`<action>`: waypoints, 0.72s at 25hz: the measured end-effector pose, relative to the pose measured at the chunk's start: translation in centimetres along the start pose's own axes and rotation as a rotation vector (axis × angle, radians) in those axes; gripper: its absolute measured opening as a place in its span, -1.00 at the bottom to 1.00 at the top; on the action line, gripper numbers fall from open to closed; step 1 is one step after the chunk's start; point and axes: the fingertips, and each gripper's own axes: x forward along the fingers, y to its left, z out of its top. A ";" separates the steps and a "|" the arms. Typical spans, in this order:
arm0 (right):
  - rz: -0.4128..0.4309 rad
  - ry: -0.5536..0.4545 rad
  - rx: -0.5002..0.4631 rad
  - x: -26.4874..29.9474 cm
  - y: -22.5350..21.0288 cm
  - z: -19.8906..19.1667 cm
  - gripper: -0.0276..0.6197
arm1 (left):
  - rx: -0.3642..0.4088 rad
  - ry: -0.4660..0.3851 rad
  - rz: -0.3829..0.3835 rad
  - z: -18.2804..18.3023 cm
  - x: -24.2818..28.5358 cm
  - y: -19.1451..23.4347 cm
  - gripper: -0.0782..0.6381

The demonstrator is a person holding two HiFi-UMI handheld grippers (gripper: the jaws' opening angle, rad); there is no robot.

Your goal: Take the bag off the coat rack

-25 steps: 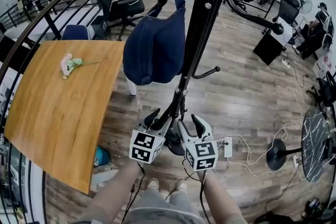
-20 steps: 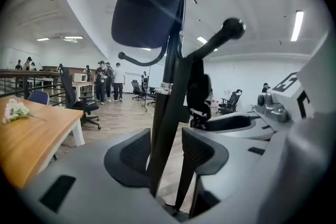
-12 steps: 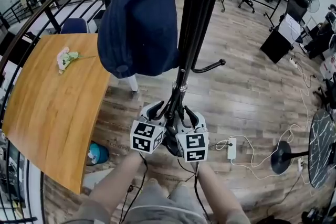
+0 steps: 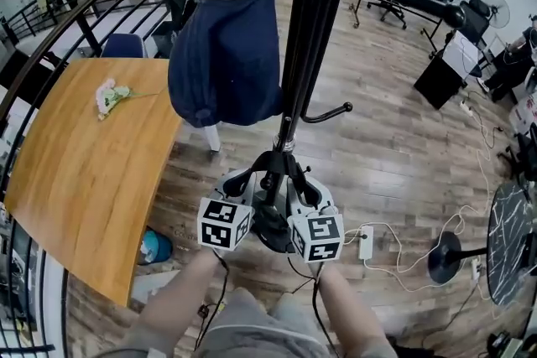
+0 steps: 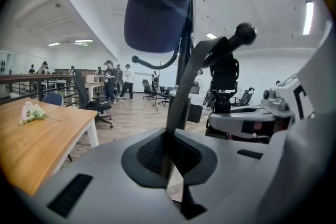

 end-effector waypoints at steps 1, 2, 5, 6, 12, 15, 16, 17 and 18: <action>0.001 -0.012 -0.002 -0.4 0.0 1.0 -0.73 | 0.008 -0.009 -0.002 0.9 -0.7 -0.2 -0.74; 0.001 -0.021 -0.007 -0.8 0.1 2.1 -0.73 | 0.017 -0.020 -0.004 1.9 -1.4 -0.5 -0.74; -0.005 -0.044 -0.018 -2.4 0.3 5.0 -0.73 | 0.046 -0.045 -0.002 4.5 -3.7 -0.9 -0.74; -0.008 -0.052 -0.019 -3.1 0.4 5.9 -0.73 | 0.056 -0.050 0.002 5.3 -4.6 -1.0 -0.74; -0.030 -0.111 -0.027 -8.3 -0.4 12.1 -0.73 | 0.095 -0.090 0.027 10.4 -10.0 -2.2 -0.74; -0.037 -0.137 -0.032 -11.0 -0.3 14.5 -0.73 | 0.125 -0.111 0.020 12.5 -12.6 -3.6 -0.74; -0.035 -0.145 -0.038 -11.9 -0.1 15.2 -0.73 | 0.130 -0.121 0.014 13.2 -13.4 -4.1 -0.74; -0.032 -0.153 -0.047 -12.8 0.1 15.9 -0.73 | 0.134 -0.132 0.008 13.9 -14.2 -4.6 -0.74; -0.029 -0.161 -0.057 -13.6 0.3 16.7 -0.73 | 0.140 -0.141 0.005 14.7 -14.9 -4.9 -0.74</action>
